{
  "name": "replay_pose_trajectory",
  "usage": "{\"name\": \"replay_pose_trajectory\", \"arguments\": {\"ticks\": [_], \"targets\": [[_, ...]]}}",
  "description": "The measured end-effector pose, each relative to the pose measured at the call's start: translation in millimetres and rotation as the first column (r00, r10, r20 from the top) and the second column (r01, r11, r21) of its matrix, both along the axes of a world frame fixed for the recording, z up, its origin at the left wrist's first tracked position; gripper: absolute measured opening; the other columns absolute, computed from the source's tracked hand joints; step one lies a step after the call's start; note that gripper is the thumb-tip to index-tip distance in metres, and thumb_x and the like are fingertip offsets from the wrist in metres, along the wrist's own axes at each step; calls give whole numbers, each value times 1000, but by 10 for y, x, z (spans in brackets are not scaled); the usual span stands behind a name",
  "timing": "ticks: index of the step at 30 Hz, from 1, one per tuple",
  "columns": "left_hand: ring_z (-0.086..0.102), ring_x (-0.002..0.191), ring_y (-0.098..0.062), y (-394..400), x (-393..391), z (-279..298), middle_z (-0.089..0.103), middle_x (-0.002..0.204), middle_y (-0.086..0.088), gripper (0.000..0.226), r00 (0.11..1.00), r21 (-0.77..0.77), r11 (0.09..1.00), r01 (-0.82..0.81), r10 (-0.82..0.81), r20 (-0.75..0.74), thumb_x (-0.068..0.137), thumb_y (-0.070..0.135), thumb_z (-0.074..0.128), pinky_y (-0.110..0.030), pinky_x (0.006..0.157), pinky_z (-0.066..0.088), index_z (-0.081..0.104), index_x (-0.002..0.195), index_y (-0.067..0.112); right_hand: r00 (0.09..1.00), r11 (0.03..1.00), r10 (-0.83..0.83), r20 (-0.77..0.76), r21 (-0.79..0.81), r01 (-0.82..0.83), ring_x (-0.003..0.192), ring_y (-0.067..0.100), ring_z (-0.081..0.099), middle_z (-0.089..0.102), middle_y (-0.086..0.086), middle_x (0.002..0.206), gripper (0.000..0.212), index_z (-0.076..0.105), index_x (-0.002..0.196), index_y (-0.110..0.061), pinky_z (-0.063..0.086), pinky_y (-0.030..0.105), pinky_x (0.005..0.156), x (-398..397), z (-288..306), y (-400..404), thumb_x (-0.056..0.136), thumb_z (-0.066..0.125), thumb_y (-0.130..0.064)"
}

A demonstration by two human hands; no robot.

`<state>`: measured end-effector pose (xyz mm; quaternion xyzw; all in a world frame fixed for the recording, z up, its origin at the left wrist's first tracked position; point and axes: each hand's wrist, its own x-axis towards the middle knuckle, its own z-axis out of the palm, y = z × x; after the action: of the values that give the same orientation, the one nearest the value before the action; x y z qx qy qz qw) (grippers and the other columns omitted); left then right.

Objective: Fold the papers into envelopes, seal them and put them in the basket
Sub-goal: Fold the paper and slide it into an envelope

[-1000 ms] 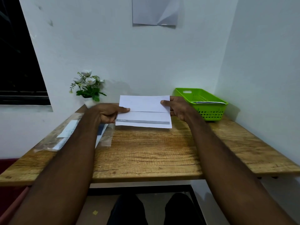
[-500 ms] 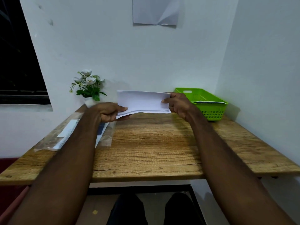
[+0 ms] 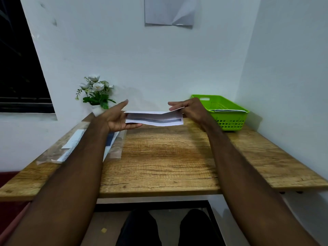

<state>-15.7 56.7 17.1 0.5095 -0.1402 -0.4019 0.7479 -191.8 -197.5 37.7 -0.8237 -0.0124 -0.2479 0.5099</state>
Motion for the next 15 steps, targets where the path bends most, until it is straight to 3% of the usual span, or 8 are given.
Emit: {"name": "replay_pose_trajectory", "arguments": {"ticks": [2,5,12,15], "targets": [[74,100,-38,-13,-27,6,70,120,-25,34,998,22,999,-48,47,39,100,28,64,-48,69,64,59,120,0,1000,999,-8,20,-40,9,122,18,65,69,15,129,49,75,108,10,58,28,91,-8,14,26,79,39,26],[77,86,-33,-49,-64,-2,67,112,-22,15,995,65,995,-78,73,74,102,12,58,-41,64,65,64,112,2,1000,991,-11,20,-133,14,127,21,61,66,20,131,50,74,108,12,53,37,104,12,8,24,77,39,29],[67,100,-31,-71,-63,3,66,114,-18,17,984,36,991,-131,125,129,106,8,50,-41,63,65,65,113,8,999,967,-50,-8,-251,46,133,20,57,65,16,135,48,77,108,5,44,29,113,102,-53,-7,79,44,27],[65,104,-31,-79,-44,-7,65,117,-18,16,978,15,989,-150,146,147,106,9,50,-43,69,65,64,114,9,996,943,-69,-49,-328,50,137,19,52,61,15,141,57,77,111,2,37,26,117,116,-59,-30,76,37,26]]}}
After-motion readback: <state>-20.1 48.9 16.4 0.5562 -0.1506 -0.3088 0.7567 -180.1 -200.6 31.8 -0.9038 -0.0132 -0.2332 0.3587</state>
